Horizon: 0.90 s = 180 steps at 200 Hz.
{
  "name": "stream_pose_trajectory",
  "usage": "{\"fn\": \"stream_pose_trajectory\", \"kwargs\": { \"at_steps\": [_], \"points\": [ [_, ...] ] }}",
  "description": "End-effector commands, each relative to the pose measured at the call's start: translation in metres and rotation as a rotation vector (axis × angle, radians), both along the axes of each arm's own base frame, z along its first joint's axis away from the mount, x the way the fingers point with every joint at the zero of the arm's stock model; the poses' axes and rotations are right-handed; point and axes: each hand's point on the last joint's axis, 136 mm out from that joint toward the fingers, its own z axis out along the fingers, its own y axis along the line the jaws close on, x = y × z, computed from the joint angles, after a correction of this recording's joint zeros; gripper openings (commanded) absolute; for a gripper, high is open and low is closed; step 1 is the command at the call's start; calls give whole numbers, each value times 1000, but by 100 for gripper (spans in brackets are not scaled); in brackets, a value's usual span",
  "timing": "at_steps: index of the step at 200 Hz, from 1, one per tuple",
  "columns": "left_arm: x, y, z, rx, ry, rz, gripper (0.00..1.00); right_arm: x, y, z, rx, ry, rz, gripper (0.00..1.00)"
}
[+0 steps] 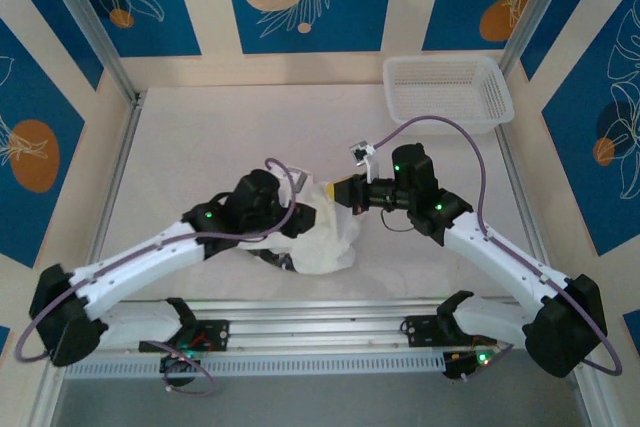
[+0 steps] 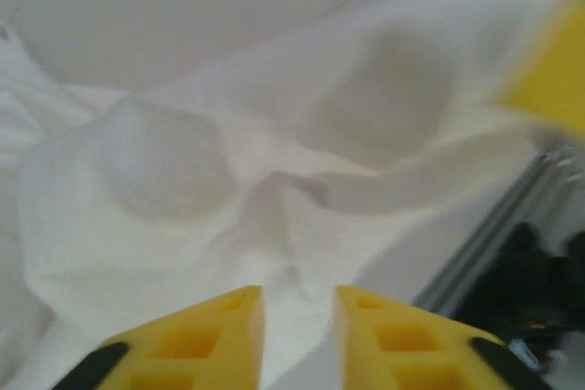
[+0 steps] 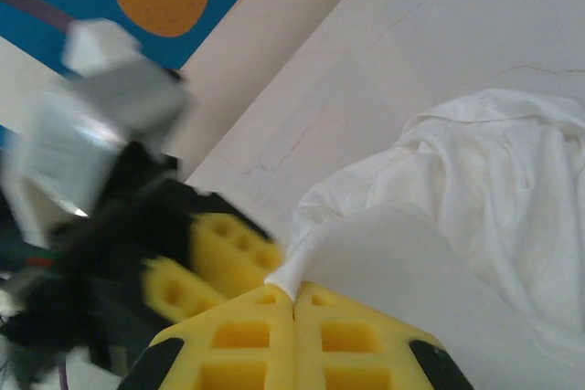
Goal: Fold the inside-out t-shirt
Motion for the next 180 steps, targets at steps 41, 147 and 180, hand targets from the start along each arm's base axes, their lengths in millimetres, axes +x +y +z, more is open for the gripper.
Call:
{"fn": "stream_pose_trajectory", "kwargs": {
  "at_steps": [41,147,180],
  "points": [
    [30,-44,16,-203,-36,-27,52,-11,4,19,57,6,43,0],
    [52,-18,26,-186,-81,76,12,-8,-2,8,40,47,11,0],
    [37,-11,48,-226,-70,22,0,5,-19,-13,-9,98,-67,0]
  ]
}}
